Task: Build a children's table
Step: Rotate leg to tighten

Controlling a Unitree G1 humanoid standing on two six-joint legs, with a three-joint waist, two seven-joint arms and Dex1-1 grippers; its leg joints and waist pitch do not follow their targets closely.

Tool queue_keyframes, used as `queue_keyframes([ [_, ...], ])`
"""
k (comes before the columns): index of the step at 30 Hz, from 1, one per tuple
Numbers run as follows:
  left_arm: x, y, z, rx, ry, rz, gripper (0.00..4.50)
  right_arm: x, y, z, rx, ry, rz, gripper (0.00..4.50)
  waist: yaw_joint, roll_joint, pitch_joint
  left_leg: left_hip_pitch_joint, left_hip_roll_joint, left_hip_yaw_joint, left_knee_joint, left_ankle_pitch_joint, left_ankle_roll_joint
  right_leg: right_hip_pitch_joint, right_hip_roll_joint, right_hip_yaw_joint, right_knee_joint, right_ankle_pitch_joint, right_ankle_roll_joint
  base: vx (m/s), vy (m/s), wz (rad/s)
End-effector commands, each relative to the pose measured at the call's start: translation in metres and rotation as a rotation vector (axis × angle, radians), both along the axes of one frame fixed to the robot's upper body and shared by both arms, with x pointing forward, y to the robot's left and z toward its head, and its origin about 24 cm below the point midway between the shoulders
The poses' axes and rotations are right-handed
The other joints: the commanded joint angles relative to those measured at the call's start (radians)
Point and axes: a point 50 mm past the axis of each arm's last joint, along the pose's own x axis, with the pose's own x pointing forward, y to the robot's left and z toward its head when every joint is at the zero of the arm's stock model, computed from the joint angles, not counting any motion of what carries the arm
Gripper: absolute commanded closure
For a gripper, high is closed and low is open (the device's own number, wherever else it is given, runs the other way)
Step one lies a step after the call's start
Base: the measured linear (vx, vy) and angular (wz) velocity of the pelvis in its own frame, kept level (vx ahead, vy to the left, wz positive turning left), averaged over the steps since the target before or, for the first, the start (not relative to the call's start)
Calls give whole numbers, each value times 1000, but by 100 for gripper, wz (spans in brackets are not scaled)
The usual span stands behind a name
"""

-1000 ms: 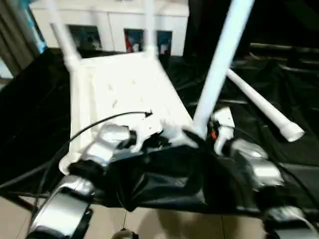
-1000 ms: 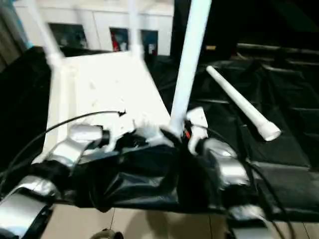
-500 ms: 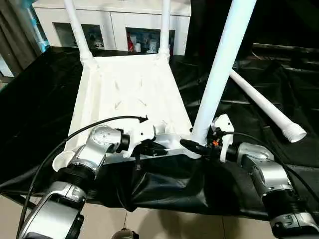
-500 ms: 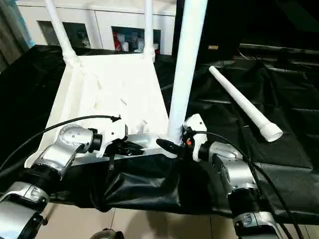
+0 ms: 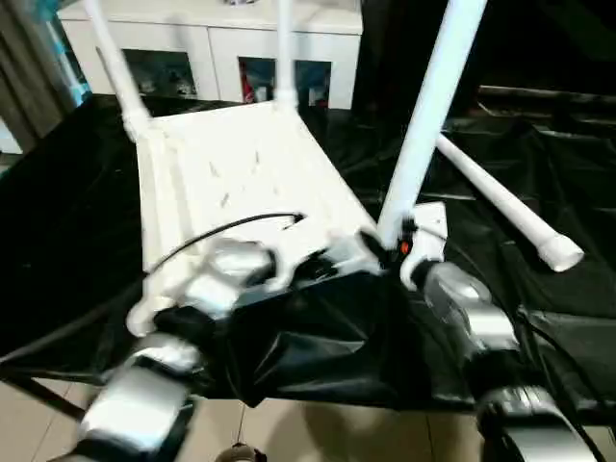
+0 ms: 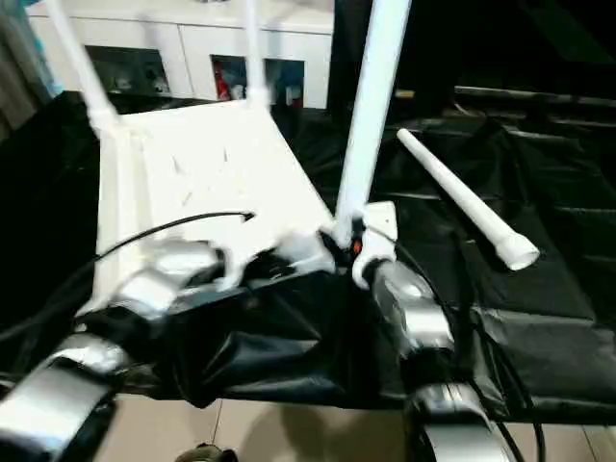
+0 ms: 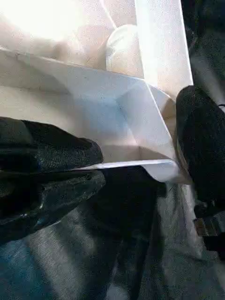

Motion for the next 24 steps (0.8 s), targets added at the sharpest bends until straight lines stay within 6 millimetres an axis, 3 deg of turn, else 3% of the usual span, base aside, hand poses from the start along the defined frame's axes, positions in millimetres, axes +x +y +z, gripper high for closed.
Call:
queue_keyframes([
  [1, 6, -15, 13, -72, -56, 25, 450, -8, 22, -15, 24, 63, 88, 132, -1, -11, -67, 23, 60, -32, -67, -213, 22, 29, -84, 45, -85, -96, -217, 0, 0, 0],
  [4, 3, -15, 13, -83, -52, -12, 450, -9, 23, -10, 38, 28, 156, 95, 2, -10, -66, 21, 60, -31, -65, -200, 42, 31, -83, 44, -83, -72, -223, 0, 0, 0],
  [6, 1, -13, 13, -88, -47, -38, 450, -10, 20, -9, 23, 15, 179, 77, 1, -12, -65, 22, 61, -32, -66, -216, 44, 32, -84, 43, -87, -107, -221, 0, 0, 0],
  [10, -5, -2, 8, -78, -16, -100, 450, -14, 9, -6, 4, -10, 282, 77, 2, -11, -66, 21, 62, -32, -66, -215, 44, 35, -83, 43, -85, -104, -221, 0, 0, 0],
  [11, -6, 1, 7, -74, -13, -116, 450, -16, 7, -5, 2, -15, 323, 77, 4, -12, -68, 20, 62, -31, -62, -191, 60, 36, -82, 42, -80, -56, -229, 0, 0, 0],
  [15, -10, 13, 7, -79, 2, -169, 450, -24, -1, -2, -27, -16, 460, 77, 8, -13, -67, 18, 63, -28, -60, -180, 76, 36, -81, 39, -78, -42, -243, 0, 0, 0],
  [19, -16, 25, 10, -105, 33, -233, 450, -33, -10, 2, -41, -18, 597, 77, 11, -11, -64, 20, 66, -28, -62, -209, 68, 34, -81, 39, -82, -102, -244, 0, 0, 0],
  [24, -19, 33, 11, -112, 54, -266, 450, -36, -14, 6, -35, -22, 646, 77, 12, -9, -64, 22, 70, -29, -65, -223, 55, 30, -82, 40, -82, -123, -249, 0, 0, 0],
])
